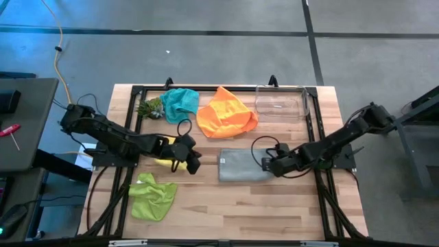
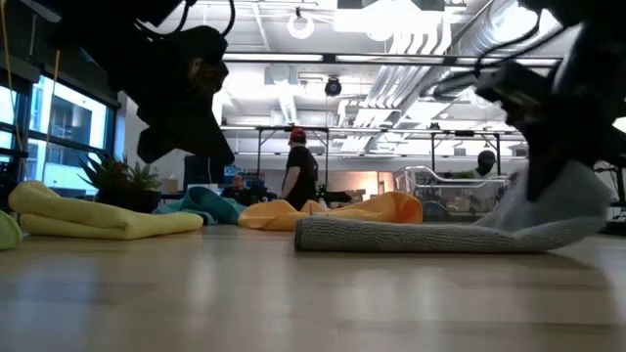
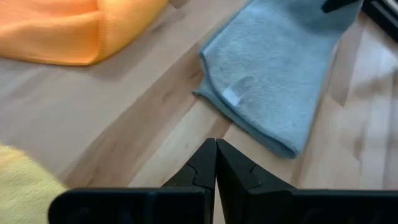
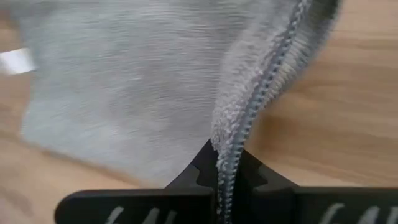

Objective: Fold microfiber towels

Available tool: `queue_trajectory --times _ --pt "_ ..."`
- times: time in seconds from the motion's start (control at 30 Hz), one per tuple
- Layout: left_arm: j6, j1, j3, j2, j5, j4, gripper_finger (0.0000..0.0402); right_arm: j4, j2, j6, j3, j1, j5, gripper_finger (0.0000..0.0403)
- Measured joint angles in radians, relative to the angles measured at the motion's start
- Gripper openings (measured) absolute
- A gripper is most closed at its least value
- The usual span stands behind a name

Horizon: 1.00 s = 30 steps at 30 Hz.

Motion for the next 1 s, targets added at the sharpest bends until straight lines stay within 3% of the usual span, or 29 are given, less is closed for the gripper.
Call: queue_trajectory --times 0.63,1.0 --pt "0.204 0.052 0.042 -0.221 0.002 -0.033 0.0000 0.053 0.368 -0.284 0.430 -0.079 0.033 0.0000" --pt "0.204 0.069 0.042 -0.242 0.011 -0.082 0.0000 0.072 0.566 -0.300 0.569 -0.122 0.032 0.0000"
